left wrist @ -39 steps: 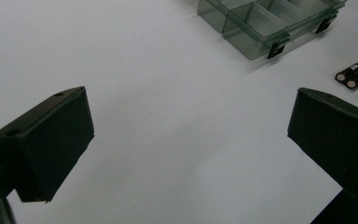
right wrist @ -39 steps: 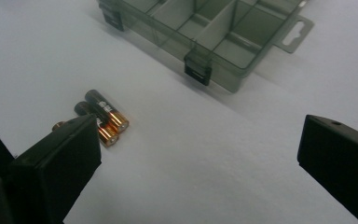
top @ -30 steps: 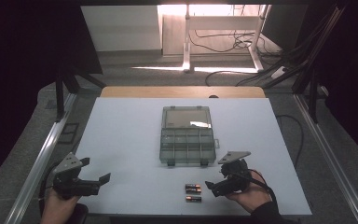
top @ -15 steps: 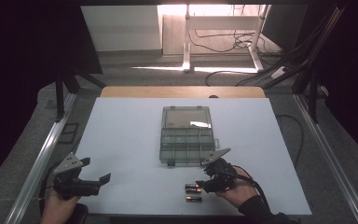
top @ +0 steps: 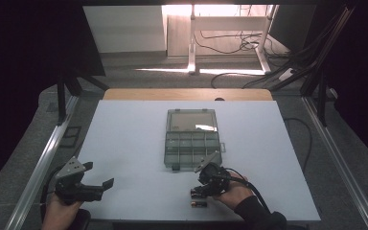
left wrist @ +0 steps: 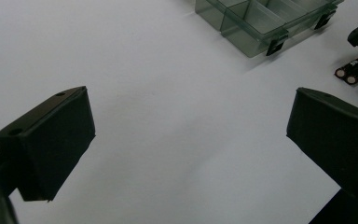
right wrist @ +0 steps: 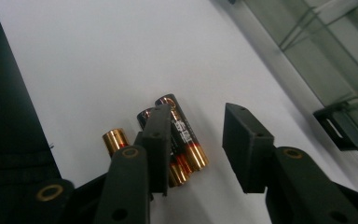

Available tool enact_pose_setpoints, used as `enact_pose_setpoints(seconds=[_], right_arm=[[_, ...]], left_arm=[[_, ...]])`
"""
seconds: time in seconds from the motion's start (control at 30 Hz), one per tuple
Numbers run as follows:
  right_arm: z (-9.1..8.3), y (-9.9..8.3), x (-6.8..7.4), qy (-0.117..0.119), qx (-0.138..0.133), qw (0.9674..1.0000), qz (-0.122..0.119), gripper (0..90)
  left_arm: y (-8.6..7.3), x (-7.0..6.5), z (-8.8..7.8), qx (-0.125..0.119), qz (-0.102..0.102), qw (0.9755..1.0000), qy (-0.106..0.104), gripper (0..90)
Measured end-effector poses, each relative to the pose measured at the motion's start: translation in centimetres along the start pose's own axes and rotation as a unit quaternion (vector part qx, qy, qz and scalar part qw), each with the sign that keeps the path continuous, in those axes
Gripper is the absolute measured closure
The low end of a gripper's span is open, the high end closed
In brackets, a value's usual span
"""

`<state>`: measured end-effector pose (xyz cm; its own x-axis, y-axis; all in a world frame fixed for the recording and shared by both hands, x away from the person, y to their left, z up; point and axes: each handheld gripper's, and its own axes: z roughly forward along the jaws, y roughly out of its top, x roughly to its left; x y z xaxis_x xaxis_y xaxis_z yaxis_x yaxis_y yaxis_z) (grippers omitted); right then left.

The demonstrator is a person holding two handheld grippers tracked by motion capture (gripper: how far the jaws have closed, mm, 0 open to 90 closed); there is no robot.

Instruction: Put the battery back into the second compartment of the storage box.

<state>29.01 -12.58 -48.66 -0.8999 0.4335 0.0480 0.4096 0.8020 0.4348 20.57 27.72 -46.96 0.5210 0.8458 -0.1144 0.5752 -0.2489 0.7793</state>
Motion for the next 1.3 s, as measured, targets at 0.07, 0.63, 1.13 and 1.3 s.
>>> enact_pose_setpoints(seconds=[0.07, 0.63, 1.13, 1.3], right_arm=[[0.4, 0.1, 0.0, 0.000, 0.010, 0.9999, -0.006, 64.6], [1.8, 0.5, -0.5, 0.002, 0.048, 0.9985, -0.025, 77.1], [-0.6, 1.3, -0.8, -0.012, -0.008, 0.9999, 0.001, 77.1], [-1.7, 1.8, -1.5, -0.010, -0.034, 0.9992, 0.018, 77.1]], left_arm=[[0.0, 0.0, 0.0, -0.001, 0.000, 1.0000, -0.001, 1.2], [0.0, 0.1, -0.1, -0.003, 0.001, 1.0000, -0.003, 1.2], [0.0, 0.1, 0.0, 0.000, 0.002, 1.0000, -0.004, 1.4], [0.0, 0.1, 0.0, 0.002, 0.003, 1.0000, -0.003, 1.4]])
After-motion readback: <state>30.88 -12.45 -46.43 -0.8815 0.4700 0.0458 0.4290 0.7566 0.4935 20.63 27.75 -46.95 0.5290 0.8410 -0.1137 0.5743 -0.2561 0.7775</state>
